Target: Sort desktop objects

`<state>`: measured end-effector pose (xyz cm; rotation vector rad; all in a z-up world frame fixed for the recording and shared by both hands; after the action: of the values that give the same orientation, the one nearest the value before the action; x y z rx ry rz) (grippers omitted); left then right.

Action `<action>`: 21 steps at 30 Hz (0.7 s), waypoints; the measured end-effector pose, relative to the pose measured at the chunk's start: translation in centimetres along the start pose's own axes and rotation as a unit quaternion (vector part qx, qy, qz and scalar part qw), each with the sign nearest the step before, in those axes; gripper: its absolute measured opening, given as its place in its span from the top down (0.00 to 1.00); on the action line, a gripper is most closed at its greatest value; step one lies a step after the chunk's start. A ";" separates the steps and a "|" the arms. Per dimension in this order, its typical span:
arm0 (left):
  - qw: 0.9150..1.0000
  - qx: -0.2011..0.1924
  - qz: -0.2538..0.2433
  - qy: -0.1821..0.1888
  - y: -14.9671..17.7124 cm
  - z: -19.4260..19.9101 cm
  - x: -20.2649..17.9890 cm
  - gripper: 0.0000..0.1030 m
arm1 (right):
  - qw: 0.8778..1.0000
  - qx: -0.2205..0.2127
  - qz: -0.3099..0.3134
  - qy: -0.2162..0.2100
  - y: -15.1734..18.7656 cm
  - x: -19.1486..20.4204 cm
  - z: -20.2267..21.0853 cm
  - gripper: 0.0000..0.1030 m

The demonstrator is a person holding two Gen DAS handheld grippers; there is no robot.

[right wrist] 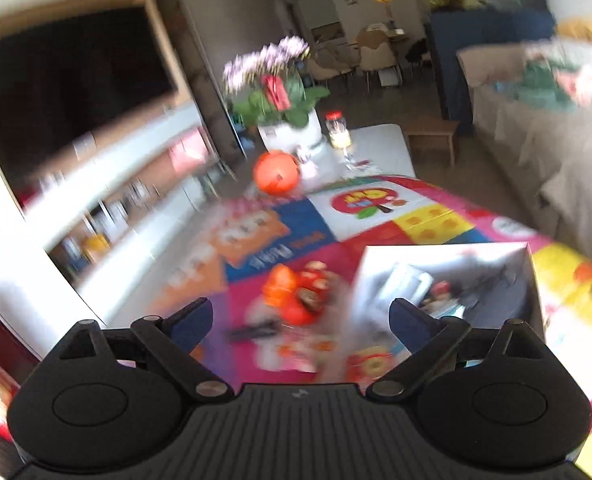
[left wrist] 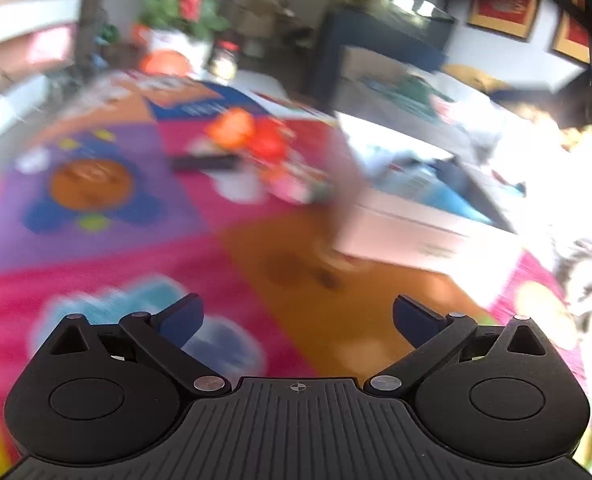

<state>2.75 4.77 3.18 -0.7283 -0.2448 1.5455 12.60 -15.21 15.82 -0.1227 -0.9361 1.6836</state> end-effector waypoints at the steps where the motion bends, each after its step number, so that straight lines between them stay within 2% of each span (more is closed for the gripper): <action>1: 0.999 0.018 -0.005 0.034 0.4 -0.2 -0.8 0.00 | 1.000 -0.012 -0.024 -0.012 -0.2 -0.3 1.5 0.07; 4: 0.989 0.081 -0.014 0.121 1.8 -0.4 -2.7 0.00 | 0.993 -0.089 -0.080 -0.001 -1.0 -1.8 5.7 0.02; 6: 0.979 0.123 -0.032 0.161 2.3 0.3 -3.1 0.00 | 0.984 -0.147 -0.093 0.042 -1.3 -2.8 7.6 0.00; 7: 0.977 0.133 -0.042 0.164 2.3 0.9 -3.0 0.00 | 0.981 -0.162 -0.083 0.066 -1.4 -3.0 8.0 0.00; 8: 0.978 0.131 -0.055 0.151 2.1 1.7 -2.6 0.00 | 0.979 -0.170 -0.067 0.092 -1.4 -3.1 8.0 0.00; 9: 0.984 0.116 -0.072 0.115 1.8 2.8 -2.0 0.00 | 0.977 -0.172 -0.053 0.118 -1.3 -3.2 7.7 0.00; 10: 0.989 0.098 -0.088 0.065 1.3 3.7 -1.3 0.00 | 0.976 -0.167 -0.039 0.138 -1.1 -3.3 7.1 0.00; 11: 0.992 0.079 -0.099 -0.002 0.6 4.5 -0.2 0.00 | 0.977 -0.149 -0.023 0.149 -0.9 -3.4 6.2 0.00; 13: 0.988 0.062 -0.092 -0.108 -0.8 5.3 2.2 0.00 | 0.983 -0.106 -0.003 0.151 -0.4 -3.3 4.0 0.00; 15: 0.981 0.060 -0.066 -0.174 -2.2 6.1 4.9 0.00 | 0.987 -0.069 0.017 0.142 0.3 -2.6 1.9 0.00; 18: 0.974 0.050 -0.047 -0.216 -3.4 7.3 7.5 0.00 | 0.989 -0.032 0.060 0.128 0.9 -0.6 -1.2 0.00; 20: 0.974 0.035 -0.039 -0.219 -3.8 7.6 8.3 0.00 | 0.989 -0.018 0.087 0.120 0.9 0.9 -2.6 0.00; 21: 0.978 0.020 -0.029 -0.206 -3.7 7.6 8.6 0.00 | 0.988 -0.012 0.096 0.117 0.8 1.6 -3.3 0.00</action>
<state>1.83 15.54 8.53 -0.3583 -0.5368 1.6308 13.17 -12.19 13.67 -0.4288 -0.7879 1.7882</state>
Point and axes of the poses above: each gripper's, at about its wrist camera, not at the fingertips, and z roughly against the way its jaws point, x to its left, y to its underside, the point moved 1 cm from there along -z, roughly the way its jaws point, and after that the axes turned 13 degrees about x, right-handed, at the moved point
